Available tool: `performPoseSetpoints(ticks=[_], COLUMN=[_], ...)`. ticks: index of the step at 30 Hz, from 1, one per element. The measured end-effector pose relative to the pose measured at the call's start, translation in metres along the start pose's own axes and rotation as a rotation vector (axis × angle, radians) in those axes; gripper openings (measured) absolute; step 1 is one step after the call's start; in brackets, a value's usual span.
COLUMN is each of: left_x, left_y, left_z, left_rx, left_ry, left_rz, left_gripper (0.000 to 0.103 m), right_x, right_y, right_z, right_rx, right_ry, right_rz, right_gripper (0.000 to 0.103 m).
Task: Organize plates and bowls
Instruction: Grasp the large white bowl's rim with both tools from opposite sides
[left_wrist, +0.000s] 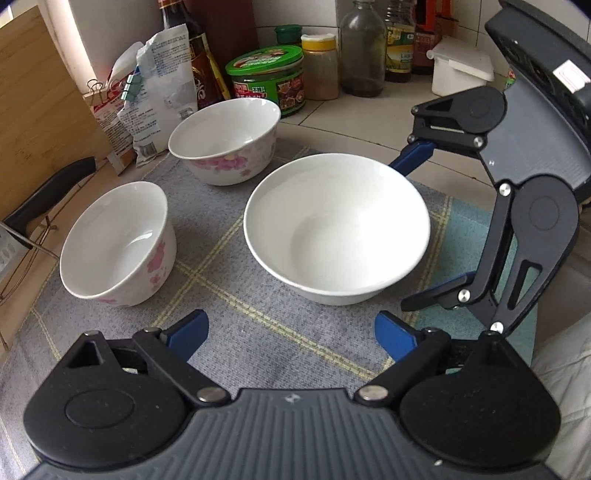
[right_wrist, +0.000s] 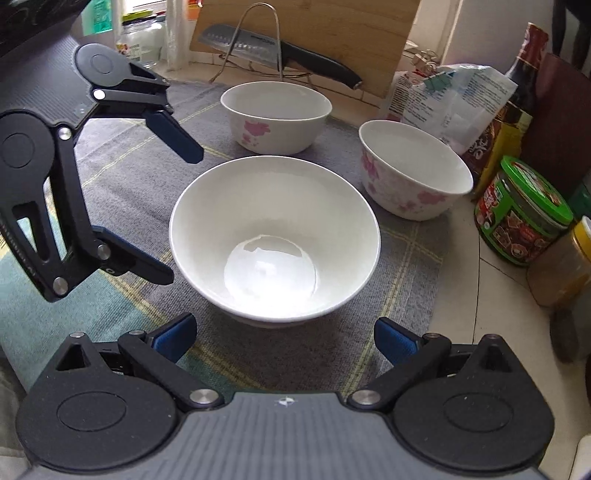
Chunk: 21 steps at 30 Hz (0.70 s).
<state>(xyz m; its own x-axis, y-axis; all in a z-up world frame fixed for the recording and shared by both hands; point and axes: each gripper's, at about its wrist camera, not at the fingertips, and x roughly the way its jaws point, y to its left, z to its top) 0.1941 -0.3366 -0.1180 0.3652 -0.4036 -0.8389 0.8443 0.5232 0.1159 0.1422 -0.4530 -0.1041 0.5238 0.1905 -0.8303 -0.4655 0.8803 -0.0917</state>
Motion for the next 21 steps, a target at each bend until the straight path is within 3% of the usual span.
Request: performPoseSetpoints(ticks=[11,21], left_x=[0.006,0.010], left_y=[-0.005,-0.004], left_z=[0.011,0.017], left_rx=[0.084,0.131], left_ry=[0.029,0.022], left_rz=[-0.040,-0.068], left_gripper=[0.094,0.084], right_x=[0.003,-0.001], right_y=[-0.014,-0.019], right_z=[0.001,0.009], right_rx=[-0.176,-0.280], right_ry=[-0.010,-0.022], right_rz=[0.112,0.154], right_gripper=[0.103,0.089])
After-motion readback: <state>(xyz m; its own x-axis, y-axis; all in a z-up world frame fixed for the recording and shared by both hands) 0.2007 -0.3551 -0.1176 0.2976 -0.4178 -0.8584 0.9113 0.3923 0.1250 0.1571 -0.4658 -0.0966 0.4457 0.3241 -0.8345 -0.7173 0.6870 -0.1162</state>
